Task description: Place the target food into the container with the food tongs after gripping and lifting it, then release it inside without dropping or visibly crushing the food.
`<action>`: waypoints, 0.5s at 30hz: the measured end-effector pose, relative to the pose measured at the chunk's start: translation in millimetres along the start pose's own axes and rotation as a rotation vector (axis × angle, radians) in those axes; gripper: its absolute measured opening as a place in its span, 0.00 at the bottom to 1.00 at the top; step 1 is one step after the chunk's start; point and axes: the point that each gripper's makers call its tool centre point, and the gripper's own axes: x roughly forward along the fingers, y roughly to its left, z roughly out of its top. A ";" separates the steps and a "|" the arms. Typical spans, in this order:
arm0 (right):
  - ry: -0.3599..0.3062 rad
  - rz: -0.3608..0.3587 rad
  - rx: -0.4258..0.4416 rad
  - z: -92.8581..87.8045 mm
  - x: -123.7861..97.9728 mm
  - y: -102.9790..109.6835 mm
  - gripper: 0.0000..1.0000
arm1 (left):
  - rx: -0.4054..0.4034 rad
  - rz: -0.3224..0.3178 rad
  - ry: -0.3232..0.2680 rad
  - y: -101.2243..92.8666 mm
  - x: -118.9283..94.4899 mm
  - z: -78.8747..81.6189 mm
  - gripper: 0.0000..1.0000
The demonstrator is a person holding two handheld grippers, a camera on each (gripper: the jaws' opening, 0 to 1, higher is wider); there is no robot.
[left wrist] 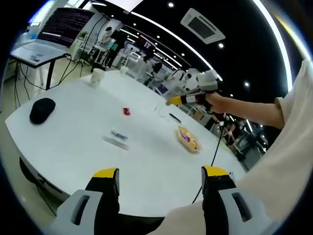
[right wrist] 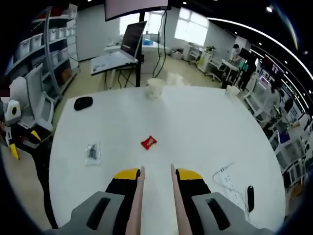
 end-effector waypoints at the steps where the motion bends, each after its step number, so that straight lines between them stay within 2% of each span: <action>1: 0.005 0.009 -0.005 0.2 2.6 0.0 0.28 | -0.002 0.002 -0.002 1.1 0.4 0.8 0.68; 15: 0.045 0.081 -0.079 5.8 26.9 9.7 0.28 | -0.031 0.030 -0.006 10.3 0.0 -0.5 0.68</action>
